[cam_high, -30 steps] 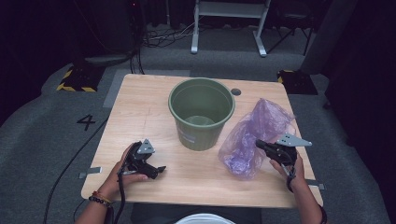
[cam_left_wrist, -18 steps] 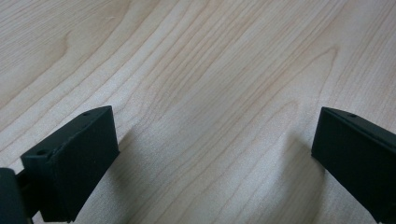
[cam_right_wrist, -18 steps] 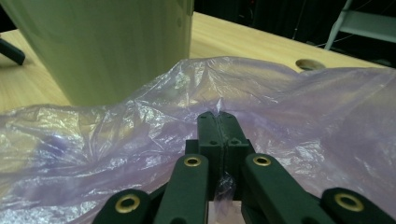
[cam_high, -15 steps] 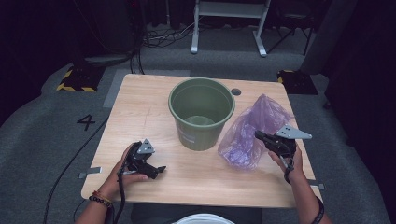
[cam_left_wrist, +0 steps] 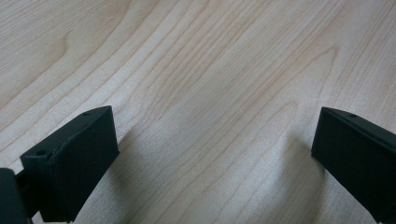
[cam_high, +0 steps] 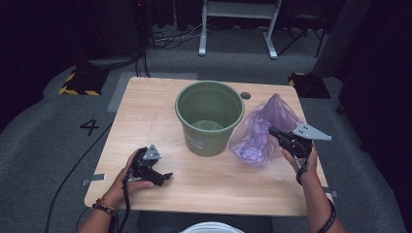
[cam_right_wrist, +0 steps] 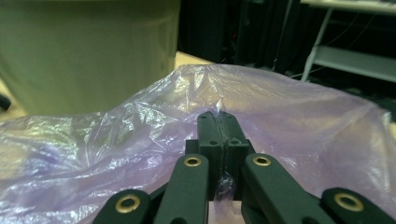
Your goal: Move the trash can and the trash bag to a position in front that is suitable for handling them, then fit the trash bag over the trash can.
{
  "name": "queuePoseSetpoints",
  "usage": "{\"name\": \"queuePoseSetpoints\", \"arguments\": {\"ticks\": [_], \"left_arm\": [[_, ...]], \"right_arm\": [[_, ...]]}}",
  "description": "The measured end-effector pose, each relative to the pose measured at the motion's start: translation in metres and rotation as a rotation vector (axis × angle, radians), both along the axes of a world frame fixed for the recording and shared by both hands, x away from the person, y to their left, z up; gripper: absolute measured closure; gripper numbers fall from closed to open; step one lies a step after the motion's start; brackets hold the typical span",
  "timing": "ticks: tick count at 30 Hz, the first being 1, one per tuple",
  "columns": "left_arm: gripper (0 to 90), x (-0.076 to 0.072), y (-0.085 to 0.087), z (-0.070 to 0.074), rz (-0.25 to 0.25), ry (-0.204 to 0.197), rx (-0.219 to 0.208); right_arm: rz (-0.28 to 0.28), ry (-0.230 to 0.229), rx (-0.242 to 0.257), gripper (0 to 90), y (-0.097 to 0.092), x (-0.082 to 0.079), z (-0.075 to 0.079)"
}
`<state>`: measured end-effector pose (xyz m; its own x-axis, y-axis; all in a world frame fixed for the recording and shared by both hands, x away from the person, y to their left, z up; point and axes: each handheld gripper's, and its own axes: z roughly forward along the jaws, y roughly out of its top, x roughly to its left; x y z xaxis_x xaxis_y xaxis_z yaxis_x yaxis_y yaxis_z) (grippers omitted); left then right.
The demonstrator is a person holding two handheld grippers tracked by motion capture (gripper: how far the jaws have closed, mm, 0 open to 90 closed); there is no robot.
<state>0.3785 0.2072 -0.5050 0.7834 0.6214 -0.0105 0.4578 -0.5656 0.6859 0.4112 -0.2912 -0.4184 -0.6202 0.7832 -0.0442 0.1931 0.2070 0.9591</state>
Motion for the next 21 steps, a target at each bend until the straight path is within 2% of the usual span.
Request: {"name": "queuePoseSetpoints", "arguments": {"ticks": [8, 16, 21], "left_arm": [[0.2, 0.000, 0.000, 0.000, 0.000, 0.000, 0.000], [0.2, 0.000, -0.001, 0.000, 0.006, -0.002, 0.003], [0.3, 0.004, -0.004, 0.001, 0.031, 0.008, 0.005]], "right_arm": [[-0.019, -0.058, 0.058, 90.0, -0.004, 0.003, 0.024], [-0.029, -0.093, 0.081, 90.0, -0.007, 0.007, 0.042], [-0.043, -0.120, 0.101, 90.0, -0.010, 0.007, 0.055]]}}
